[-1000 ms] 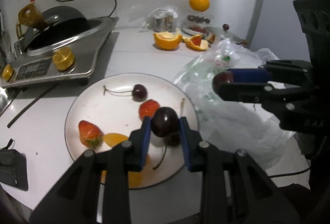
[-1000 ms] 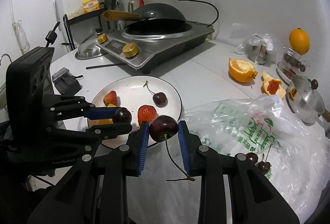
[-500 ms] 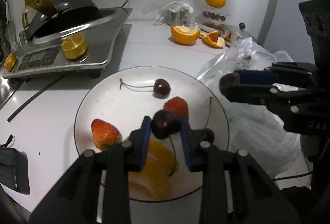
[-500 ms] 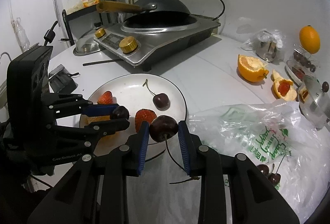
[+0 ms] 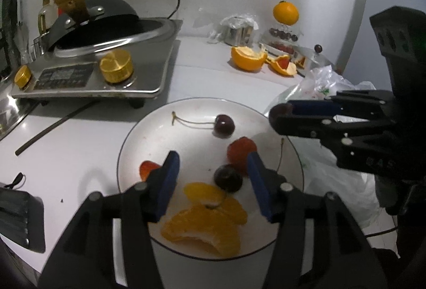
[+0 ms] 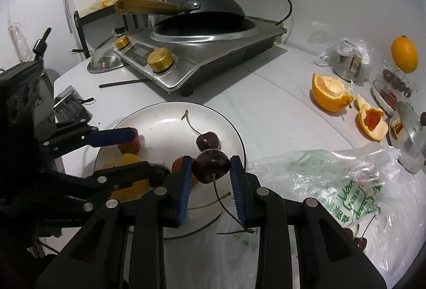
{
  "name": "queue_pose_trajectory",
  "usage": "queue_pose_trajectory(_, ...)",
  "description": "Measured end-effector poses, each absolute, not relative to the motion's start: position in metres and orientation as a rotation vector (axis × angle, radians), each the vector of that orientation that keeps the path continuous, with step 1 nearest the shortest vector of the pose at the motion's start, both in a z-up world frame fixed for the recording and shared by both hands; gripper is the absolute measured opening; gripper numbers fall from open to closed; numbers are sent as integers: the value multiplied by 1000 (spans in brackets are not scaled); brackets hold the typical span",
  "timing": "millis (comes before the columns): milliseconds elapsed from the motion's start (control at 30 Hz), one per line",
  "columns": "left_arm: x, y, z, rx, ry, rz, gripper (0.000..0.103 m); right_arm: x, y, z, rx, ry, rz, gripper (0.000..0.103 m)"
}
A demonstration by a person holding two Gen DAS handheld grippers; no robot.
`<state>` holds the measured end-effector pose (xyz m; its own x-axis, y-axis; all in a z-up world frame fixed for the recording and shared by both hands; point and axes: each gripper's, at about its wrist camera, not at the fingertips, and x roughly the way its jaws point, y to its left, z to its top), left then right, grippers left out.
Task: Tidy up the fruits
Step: 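Lower the cherry onto the plate and open the left tool, then lower the cherry onto the plate and open the right tool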
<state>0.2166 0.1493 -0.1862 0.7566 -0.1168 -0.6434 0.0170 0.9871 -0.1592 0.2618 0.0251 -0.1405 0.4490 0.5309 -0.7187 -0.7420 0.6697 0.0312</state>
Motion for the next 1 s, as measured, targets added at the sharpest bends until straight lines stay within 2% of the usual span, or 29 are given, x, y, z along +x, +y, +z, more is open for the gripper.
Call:
queue_pose_trajectory(233, 213, 158, -188, -170, 698, -85, 61, 277, 38, -148, -303, 797, 764, 31)
queue_pose_trajectory(1000, 189, 169, -177, -180, 651, -73, 61, 269, 50, -144, -296, 812, 702, 33)
